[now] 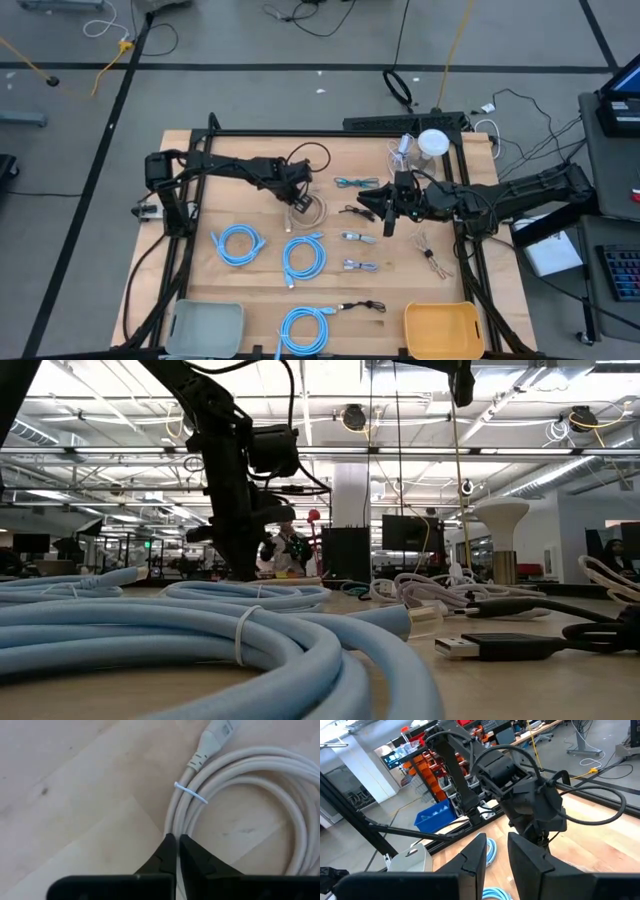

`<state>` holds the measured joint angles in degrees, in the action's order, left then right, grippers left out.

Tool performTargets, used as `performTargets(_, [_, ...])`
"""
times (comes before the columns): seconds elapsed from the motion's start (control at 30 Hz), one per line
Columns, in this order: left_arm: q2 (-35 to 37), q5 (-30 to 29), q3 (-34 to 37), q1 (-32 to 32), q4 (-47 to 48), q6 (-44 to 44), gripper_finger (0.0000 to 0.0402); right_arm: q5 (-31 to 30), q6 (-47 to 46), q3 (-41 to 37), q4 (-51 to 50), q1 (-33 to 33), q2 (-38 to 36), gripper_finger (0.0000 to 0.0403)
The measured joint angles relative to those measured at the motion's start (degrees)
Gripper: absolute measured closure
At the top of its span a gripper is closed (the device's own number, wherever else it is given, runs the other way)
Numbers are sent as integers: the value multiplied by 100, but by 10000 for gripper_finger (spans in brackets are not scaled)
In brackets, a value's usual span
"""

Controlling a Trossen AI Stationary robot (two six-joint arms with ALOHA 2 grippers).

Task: Pick & Place USB Port
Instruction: Put the brown HDMI cable into the gray bin

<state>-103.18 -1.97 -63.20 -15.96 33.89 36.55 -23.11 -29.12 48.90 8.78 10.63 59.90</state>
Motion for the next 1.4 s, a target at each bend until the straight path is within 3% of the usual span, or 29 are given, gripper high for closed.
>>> performTargets(0.13, [262,152,2,140,168,-19,398,-110,-30,0,-2,0,-1,328])
performTargets(0.37, [1644,-844,0,314,243,-113,400,-90,-258,0,-119,-1,0,328])
performTargets(0.53, [2669,-1155,-9,422,-288,-397,400,-64,-765,0,-357,-188,0,328])
performTargets(0.67, [3059,-1033,-32,402,-272,-59,401,458,-1127,-25,-570,-496,66,318])
performTargets(0.8, [2929,-1032,-9,190,634,12,396,694,-1490,-87,-562,-652,167,287])
performTargets(0.87, [2677,-877,-27,43,646,-63,378,823,-1615,-103,-603,-687,214,266])
performTargets(1.2, [763,-520,-9,-148,664,-307,204,830,-1872,-103,-512,-680,310,184])
performTargets(1.4, [182,-718,-11,38,293,-282,153,791,-1967,-103,-313,-640,309,179])
